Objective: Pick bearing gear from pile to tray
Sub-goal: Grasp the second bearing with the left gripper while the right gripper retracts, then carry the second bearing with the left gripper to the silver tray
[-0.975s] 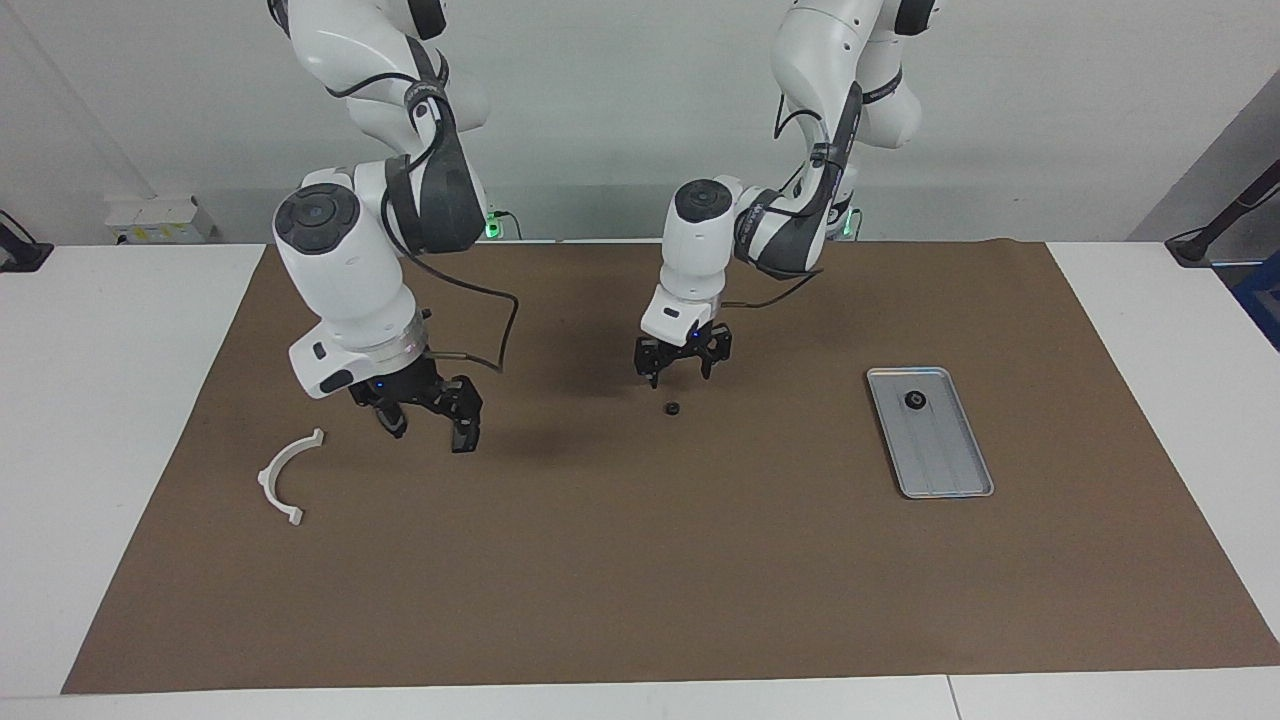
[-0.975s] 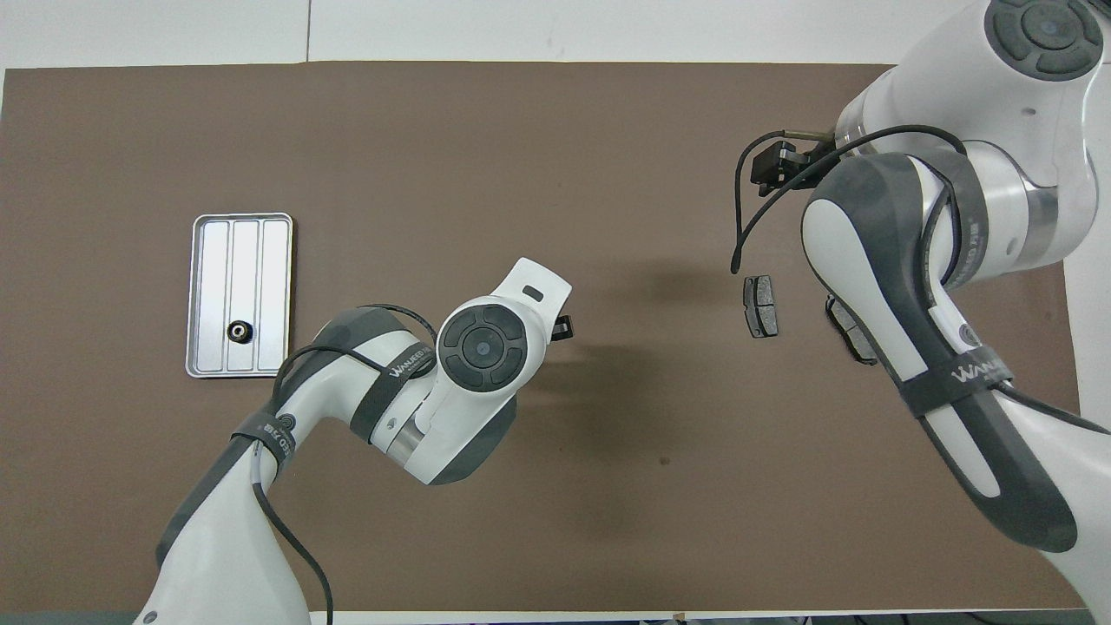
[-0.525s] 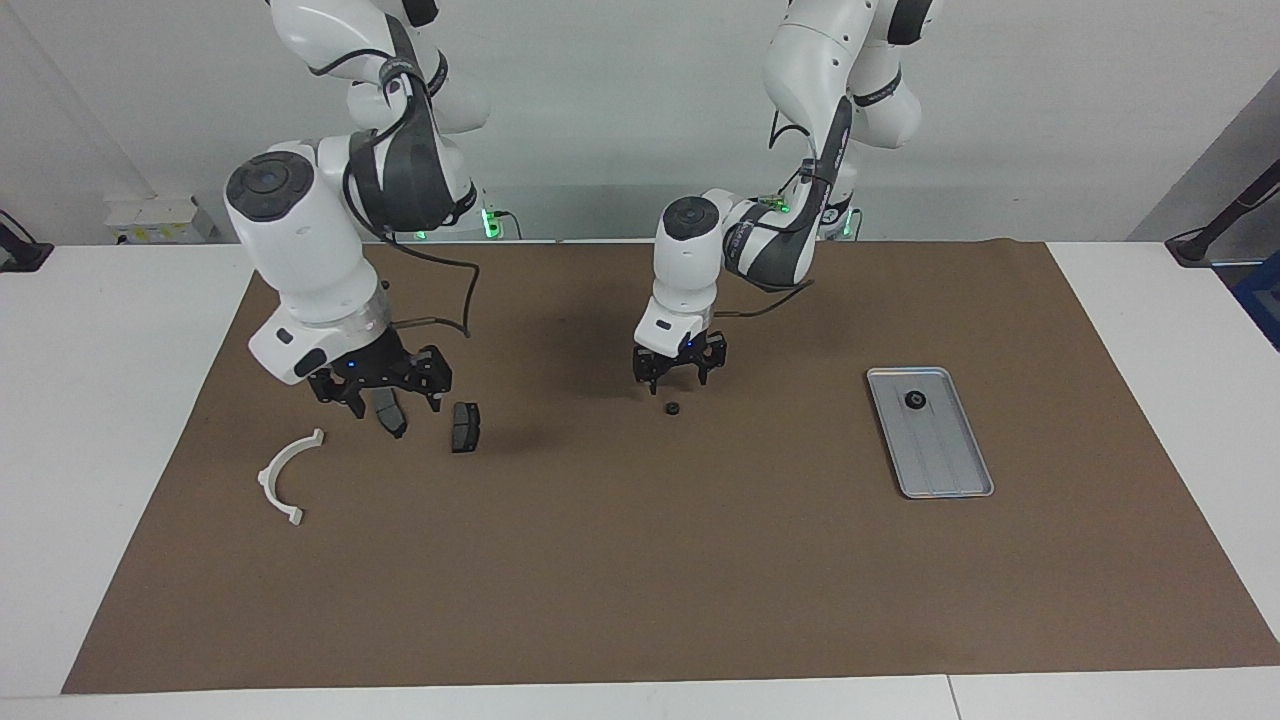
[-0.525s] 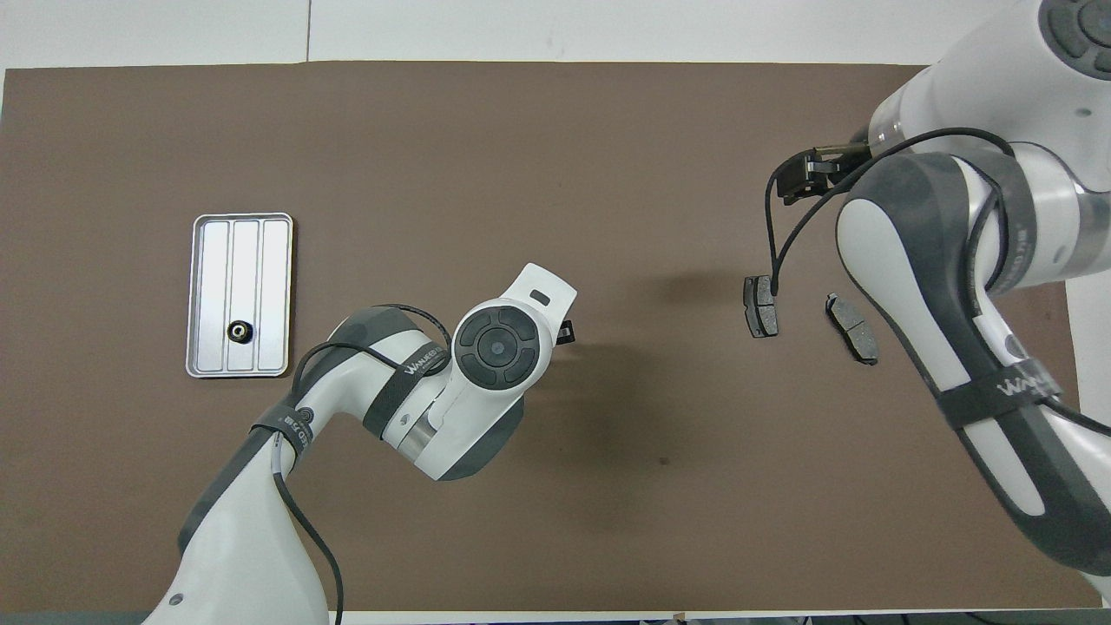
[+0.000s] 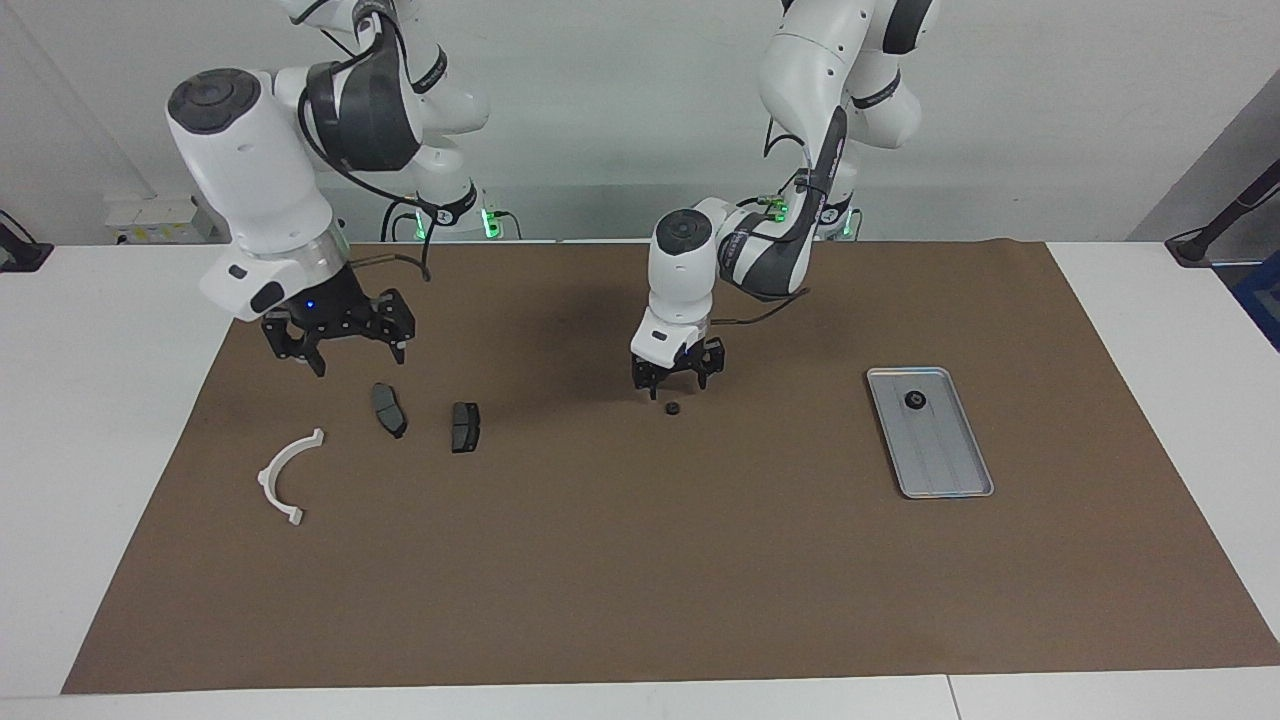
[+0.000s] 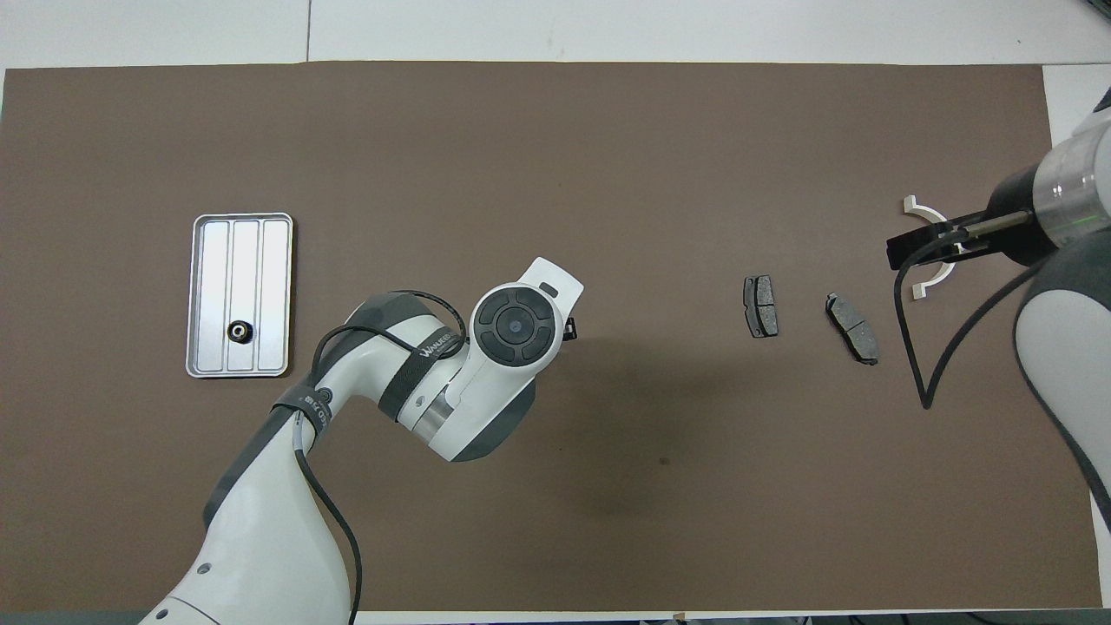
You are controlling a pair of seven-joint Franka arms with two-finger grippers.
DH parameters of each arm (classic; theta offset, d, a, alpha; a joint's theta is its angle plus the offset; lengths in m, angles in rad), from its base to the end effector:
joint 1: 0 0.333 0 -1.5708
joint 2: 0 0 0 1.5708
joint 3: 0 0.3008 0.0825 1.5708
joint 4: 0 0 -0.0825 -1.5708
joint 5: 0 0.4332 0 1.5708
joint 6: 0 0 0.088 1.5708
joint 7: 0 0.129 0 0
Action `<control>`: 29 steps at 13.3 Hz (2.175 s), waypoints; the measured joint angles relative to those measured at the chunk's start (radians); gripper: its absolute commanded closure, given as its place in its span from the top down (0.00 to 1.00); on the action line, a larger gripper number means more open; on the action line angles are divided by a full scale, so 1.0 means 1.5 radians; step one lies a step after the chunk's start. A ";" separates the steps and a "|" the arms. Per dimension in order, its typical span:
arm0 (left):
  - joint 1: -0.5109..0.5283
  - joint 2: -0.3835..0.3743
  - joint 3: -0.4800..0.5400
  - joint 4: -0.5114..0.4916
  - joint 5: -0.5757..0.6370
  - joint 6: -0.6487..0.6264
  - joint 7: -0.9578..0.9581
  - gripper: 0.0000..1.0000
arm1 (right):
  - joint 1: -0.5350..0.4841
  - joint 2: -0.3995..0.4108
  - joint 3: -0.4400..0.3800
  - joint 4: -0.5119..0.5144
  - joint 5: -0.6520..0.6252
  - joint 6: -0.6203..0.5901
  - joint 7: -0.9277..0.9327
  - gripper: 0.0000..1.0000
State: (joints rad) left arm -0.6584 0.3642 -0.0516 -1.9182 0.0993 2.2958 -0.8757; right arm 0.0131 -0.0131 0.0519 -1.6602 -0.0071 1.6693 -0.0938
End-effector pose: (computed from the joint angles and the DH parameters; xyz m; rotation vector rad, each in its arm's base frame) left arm 0.5003 -0.4244 0.2368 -3.1070 -0.1615 -0.0782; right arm 0.6064 0.0388 0.5571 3.1234 0.2495 0.0346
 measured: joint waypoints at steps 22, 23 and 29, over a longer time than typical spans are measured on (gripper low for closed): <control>0.007 0.058 0.002 0.062 0.000 0.007 0.036 0.94 | 0.002 -0.061 0.003 -0.004 0.000 -0.080 0.027 1.00; 0.006 0.065 0.001 0.067 0.000 0.007 0.036 0.94 | 0.002 -0.061 0.003 -0.004 0.000 -0.080 0.028 1.00; 0.006 0.070 0.000 0.072 0.000 0.007 0.036 0.77 | 0.003 -0.058 0.004 -0.005 0.000 -0.079 0.056 1.00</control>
State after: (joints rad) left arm -0.6499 0.4693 -0.0519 -1.8106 0.0992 2.3056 -0.8212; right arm 0.0181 -0.0999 0.0574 -1.6671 -0.0067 1.5502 -0.0098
